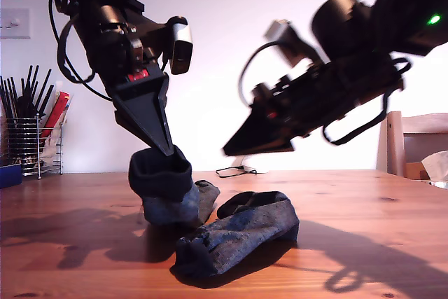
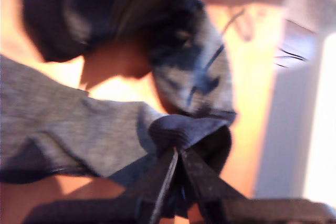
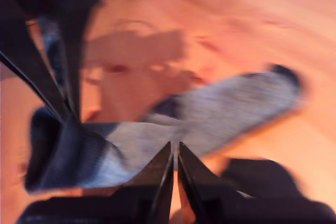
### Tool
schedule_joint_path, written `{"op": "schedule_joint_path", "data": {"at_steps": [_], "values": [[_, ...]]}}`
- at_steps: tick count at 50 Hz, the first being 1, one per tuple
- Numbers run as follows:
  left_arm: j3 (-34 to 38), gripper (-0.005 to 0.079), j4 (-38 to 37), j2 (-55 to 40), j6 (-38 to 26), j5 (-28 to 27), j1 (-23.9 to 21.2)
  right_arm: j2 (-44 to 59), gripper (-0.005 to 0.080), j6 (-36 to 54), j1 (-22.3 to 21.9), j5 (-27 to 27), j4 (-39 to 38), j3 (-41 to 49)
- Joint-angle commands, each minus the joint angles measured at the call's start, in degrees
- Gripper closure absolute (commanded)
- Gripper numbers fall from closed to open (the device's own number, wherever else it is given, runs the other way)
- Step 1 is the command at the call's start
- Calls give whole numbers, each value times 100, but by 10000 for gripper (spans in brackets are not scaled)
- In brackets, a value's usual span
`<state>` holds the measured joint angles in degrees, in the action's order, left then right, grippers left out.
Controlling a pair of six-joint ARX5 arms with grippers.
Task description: Fold the socks in front of you. After folding them, place them to the right side.
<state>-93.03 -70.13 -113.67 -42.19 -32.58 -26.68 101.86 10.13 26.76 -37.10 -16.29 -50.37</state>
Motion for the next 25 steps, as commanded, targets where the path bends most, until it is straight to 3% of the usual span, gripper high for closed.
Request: {"op": "schedule_joint_path", "data": {"at_steps": [1, 25], "values": [[46, 764, -107, 39, -9, -74, -37, 286, 762, -35, 39, -24, -120, 68], [46, 764, -678, 42, -181, -761, -236, 1147, 762, -76, 479, -46, -229, -343]]}}
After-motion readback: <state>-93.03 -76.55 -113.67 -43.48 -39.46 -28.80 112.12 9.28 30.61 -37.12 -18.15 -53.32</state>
